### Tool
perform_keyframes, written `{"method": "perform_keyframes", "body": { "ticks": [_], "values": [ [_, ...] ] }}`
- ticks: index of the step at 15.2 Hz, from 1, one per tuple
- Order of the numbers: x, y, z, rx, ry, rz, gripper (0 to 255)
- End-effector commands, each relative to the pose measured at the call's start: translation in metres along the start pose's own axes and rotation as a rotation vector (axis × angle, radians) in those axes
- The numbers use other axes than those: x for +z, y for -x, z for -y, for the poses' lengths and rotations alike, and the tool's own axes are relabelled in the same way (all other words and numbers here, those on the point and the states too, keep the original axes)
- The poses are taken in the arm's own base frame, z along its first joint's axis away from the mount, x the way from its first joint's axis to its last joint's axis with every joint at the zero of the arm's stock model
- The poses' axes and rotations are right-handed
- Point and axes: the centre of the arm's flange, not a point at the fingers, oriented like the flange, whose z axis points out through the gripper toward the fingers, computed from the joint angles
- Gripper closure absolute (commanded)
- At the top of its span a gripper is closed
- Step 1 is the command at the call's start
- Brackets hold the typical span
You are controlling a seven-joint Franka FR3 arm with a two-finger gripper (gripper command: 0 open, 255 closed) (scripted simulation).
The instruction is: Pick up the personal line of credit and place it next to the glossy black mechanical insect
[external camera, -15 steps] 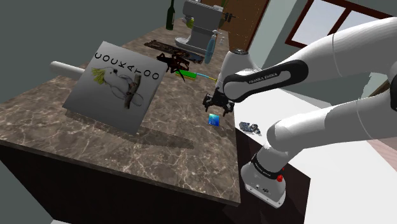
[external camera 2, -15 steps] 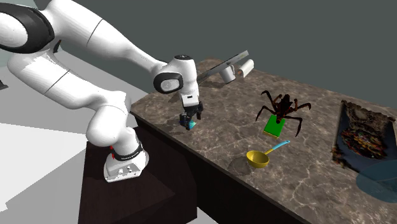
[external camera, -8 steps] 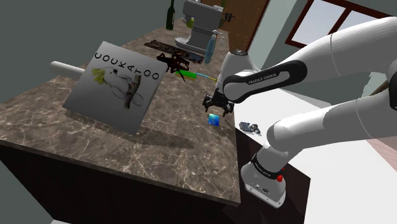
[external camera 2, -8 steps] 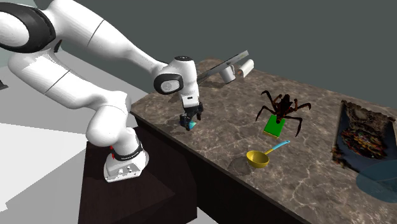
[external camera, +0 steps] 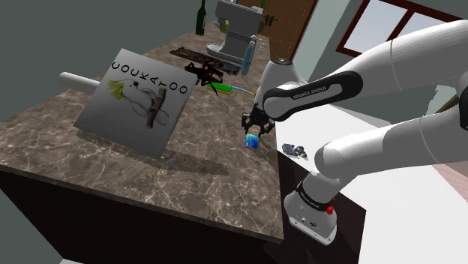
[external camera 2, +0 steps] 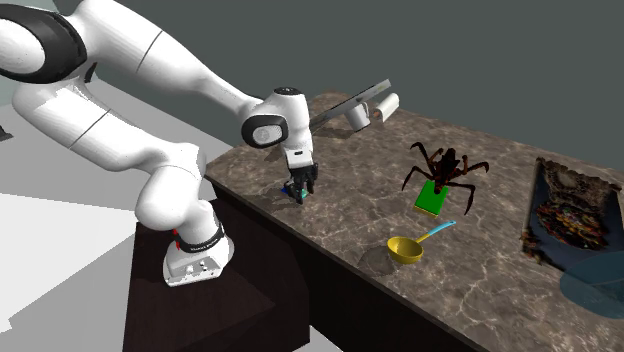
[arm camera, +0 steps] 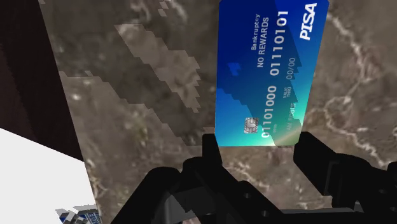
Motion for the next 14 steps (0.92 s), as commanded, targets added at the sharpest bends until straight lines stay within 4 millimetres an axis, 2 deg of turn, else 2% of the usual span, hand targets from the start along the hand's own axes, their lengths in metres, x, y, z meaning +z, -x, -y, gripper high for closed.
{"method": "perform_keyframes", "body": {
  "ticks": [1,2,14],
  "values": [
    [0.002,0.001,-0.001,-0.001,0.004,0.003,255],
    [0.002,0.000,-0.001,-0.001,0.004,0.003,255],
    [-0.061,-0.010,-0.002,-0.001,0.004,0.003,255]
  ]
}}
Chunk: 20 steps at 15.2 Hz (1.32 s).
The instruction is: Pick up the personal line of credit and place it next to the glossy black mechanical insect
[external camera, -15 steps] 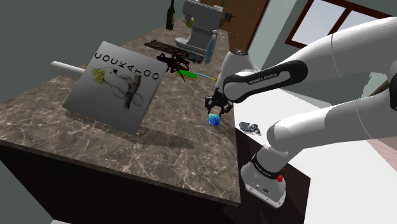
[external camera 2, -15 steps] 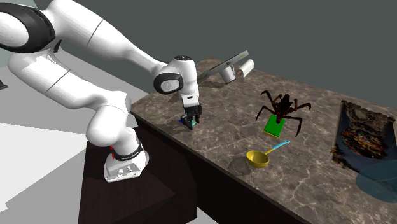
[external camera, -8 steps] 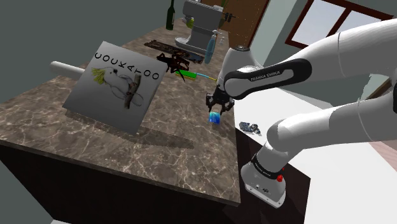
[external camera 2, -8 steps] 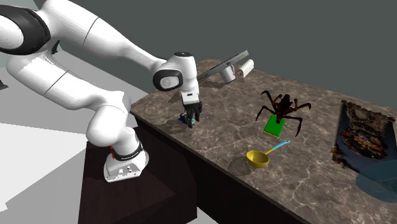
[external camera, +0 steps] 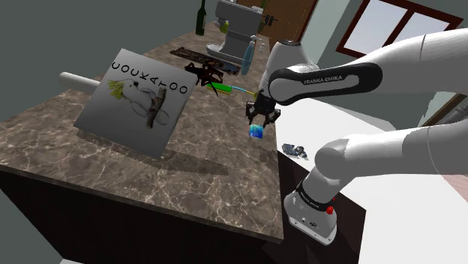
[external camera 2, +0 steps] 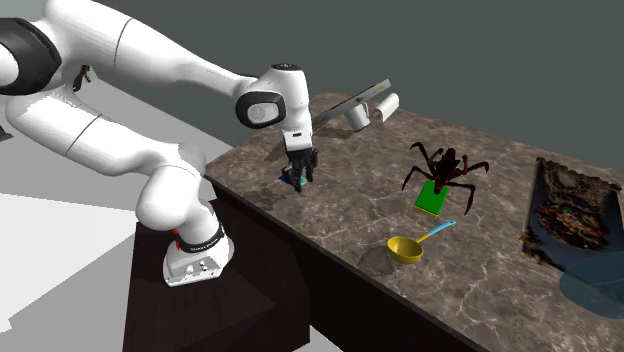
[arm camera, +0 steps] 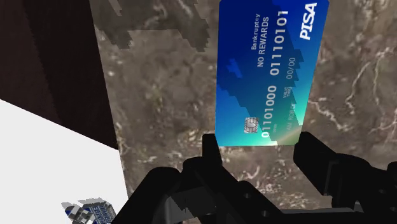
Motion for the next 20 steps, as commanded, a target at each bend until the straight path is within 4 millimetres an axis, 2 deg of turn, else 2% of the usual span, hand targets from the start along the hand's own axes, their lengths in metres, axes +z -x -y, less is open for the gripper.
{"method": "perform_keyframes", "body": {
  "ticks": [1,20],
  "values": [
    [-0.010,-0.003,0.000,0.000,0.001,0.000,255],
    [-0.109,-0.017,-0.003,0.000,0.001,0.000,255]
  ]
}}
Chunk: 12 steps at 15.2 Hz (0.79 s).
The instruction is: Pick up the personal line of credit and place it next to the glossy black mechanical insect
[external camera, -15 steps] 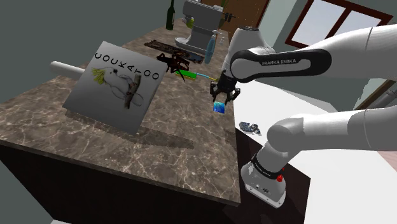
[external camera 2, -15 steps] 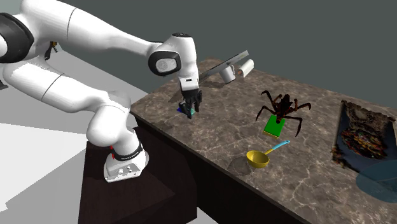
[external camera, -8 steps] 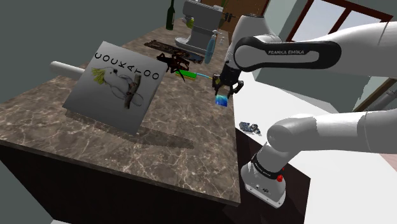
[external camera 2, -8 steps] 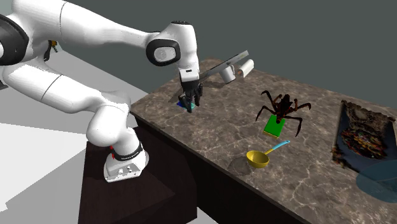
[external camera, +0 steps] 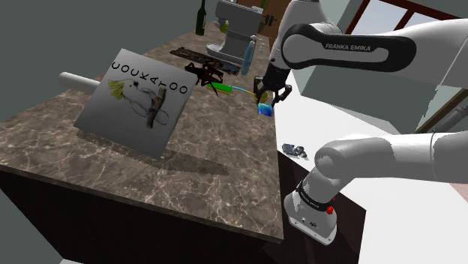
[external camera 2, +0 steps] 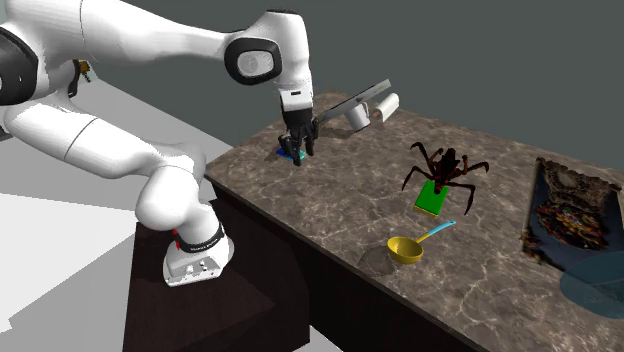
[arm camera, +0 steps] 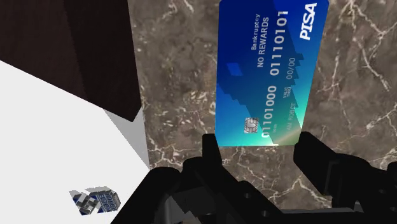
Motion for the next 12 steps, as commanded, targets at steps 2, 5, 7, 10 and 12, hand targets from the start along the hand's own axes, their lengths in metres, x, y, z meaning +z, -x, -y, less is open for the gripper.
{"method": "perform_keyframes", "body": {
  "ticks": [2,5,7,10,12],
  "values": [
    [-0.016,-0.003,-0.001,0.000,0.000,0.000,255],
    [-0.032,-0.005,-0.001,0.000,0.000,0.000,255],
    [-0.042,-0.007,-0.002,0.000,0.000,0.000,255],
    [-0.049,-0.010,0.011,0.000,0.000,0.000,255],
    [-0.049,-0.016,0.037,0.000,0.000,0.000,255]
  ]
}}
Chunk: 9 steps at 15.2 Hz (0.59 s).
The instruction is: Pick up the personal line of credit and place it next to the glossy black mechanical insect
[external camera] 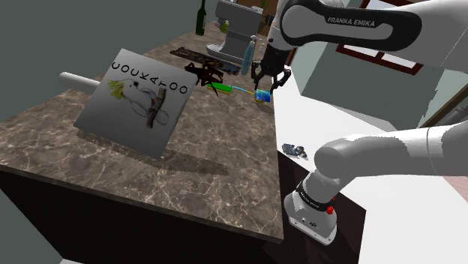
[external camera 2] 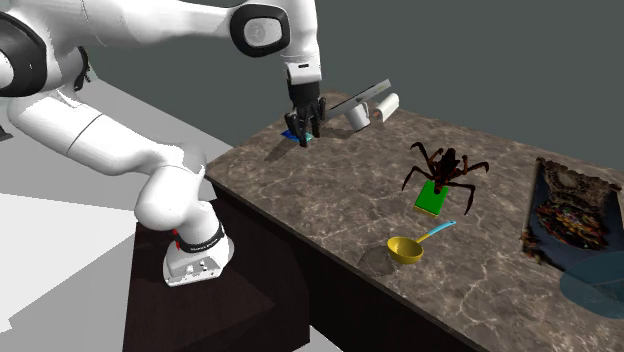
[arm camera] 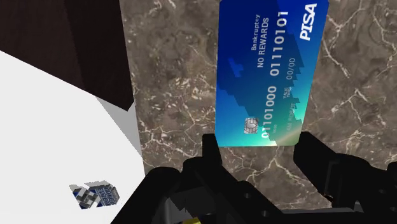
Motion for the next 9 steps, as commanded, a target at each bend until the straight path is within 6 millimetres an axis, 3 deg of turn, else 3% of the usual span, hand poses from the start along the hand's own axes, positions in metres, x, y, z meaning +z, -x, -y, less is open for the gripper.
{"method": "perform_keyframes", "body": {
  "ticks": [1,9],
  "values": [
    [0.001,-0.008,0.026,0.000,0.000,0.001,255],
    [0.000,-0.029,0.129,0.000,0.000,0.001,255]
  ]
}}
